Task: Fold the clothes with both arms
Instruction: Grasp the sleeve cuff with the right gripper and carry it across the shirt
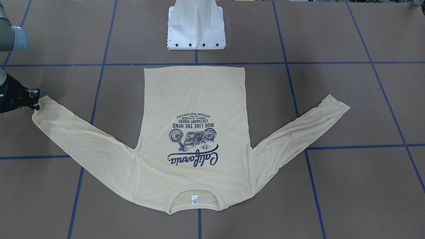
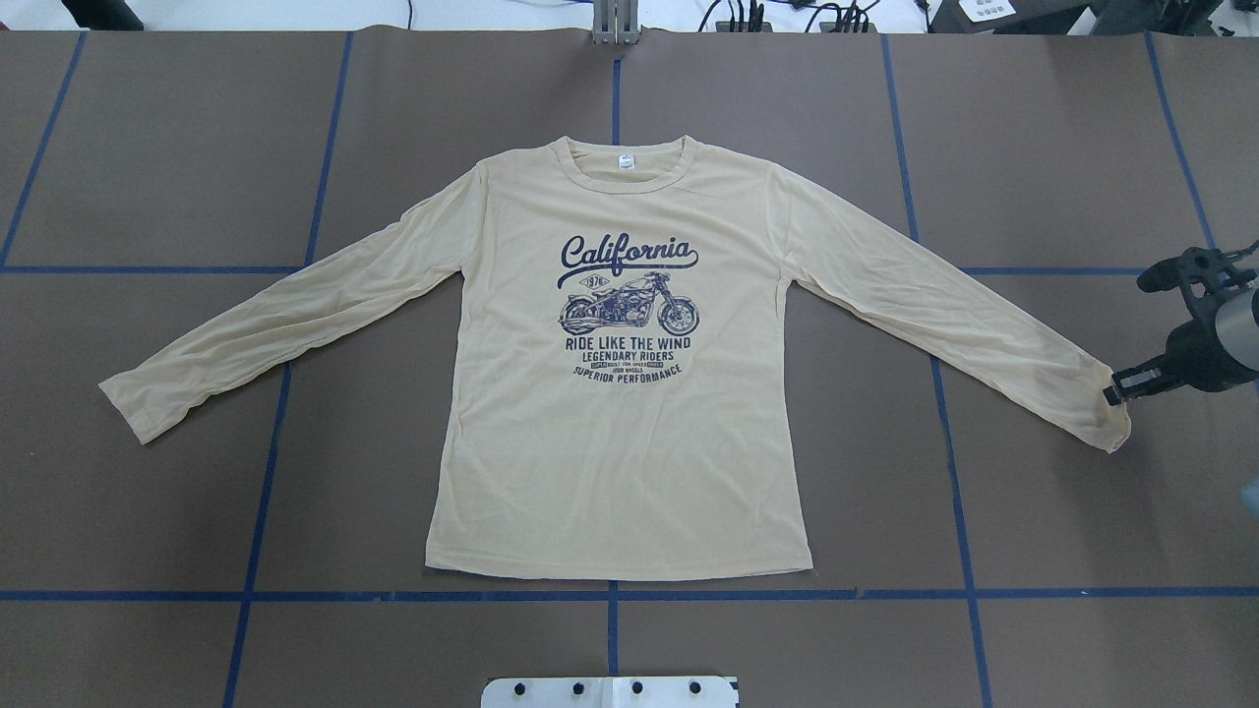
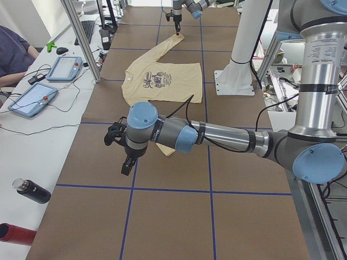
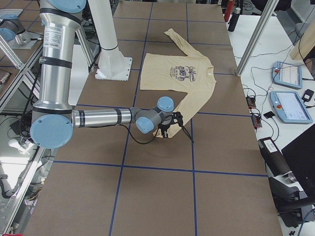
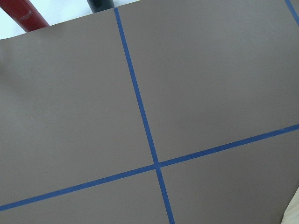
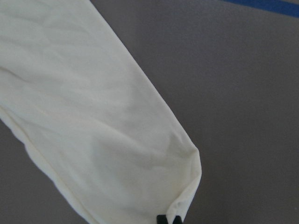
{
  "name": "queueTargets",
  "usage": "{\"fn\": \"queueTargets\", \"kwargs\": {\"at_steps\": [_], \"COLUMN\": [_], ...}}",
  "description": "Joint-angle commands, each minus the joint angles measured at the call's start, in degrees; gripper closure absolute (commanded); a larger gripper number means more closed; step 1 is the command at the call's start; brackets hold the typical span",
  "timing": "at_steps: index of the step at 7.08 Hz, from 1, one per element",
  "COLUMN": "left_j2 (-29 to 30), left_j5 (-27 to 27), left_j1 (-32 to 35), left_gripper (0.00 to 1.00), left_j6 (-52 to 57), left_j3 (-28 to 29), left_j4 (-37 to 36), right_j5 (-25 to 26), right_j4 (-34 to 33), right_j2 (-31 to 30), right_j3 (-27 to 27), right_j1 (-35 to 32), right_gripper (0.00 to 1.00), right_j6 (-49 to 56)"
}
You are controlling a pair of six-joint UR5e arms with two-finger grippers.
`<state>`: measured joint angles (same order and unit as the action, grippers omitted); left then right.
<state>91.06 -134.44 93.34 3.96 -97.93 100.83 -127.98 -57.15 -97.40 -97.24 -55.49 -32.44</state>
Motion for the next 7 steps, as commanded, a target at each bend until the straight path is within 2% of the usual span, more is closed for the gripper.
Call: {"fn": "queueTargets", "kwargs": {"at_steps": [1, 2, 3, 4, 5, 7], "left_j2": [0.0, 0.0, 0.0, 0.09, 0.0, 0.09], "left_j5": [-0.03, -0.03, -0.12, -1.86, -2.75, -2.76], "left_j1": [0.0, 0.0, 0.0, 0.0, 0.09, 0.09], "left_gripper": [0.0, 0.0, 0.0, 0.0, 0.0, 0.0], "left_j6": [-0.09, 0.0, -0.09, -3.48, -4.65, -4.66], "left_j3": [-0.33, -0.77, -0.86, -0.78, -0.78, -0.77], "left_j4": [-0.01, -0.1, -0.1, 0.33, 0.42, 0.43], "right_j5": [-6.02, -9.28, -9.92, -10.01, -10.27, -11.24], "right_j4": [0.37, 0.37, 0.11, 0.11, 0.02, 0.11], "right_j2": [2.97, 6.74, 11.13, 17.61, 26.82, 37.94], "right_j3": [-2.6, -2.61, -2.26, -1.64, 1.32, 9.66], "right_j1": [-3.99, -5.23, -5.85, -5.77, -5.33, -4.54], "right_gripper": [1.0, 1.0, 1.0, 1.0, 1.0, 1.0], "right_j6": [-6.18, -9.8, -10.97, -18.81, -26.55, -30.05]}}
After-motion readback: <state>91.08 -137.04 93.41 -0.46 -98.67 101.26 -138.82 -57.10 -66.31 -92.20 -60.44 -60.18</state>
